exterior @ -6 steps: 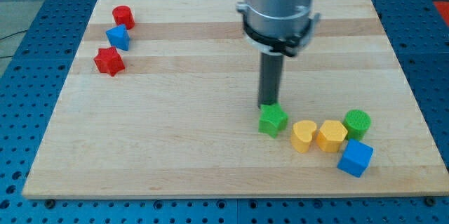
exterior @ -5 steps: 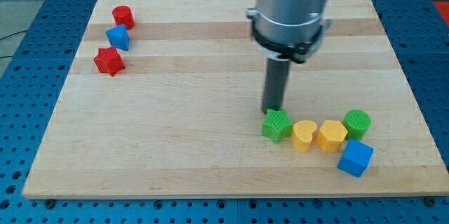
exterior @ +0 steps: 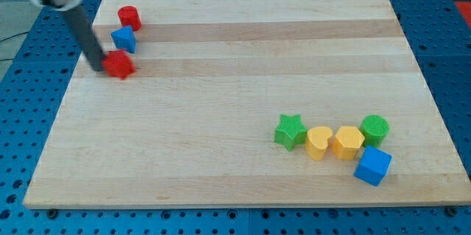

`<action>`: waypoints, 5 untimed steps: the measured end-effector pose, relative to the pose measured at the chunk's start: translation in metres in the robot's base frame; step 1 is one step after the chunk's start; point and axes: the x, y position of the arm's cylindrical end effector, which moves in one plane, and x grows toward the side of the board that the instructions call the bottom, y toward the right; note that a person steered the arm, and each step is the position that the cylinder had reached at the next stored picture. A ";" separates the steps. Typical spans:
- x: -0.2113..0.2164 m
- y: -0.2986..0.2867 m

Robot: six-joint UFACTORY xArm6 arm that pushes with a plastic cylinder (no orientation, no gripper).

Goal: Place the red star on top of the yellow blocks

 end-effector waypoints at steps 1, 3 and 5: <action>0.004 0.099; 0.035 0.258; 0.026 0.295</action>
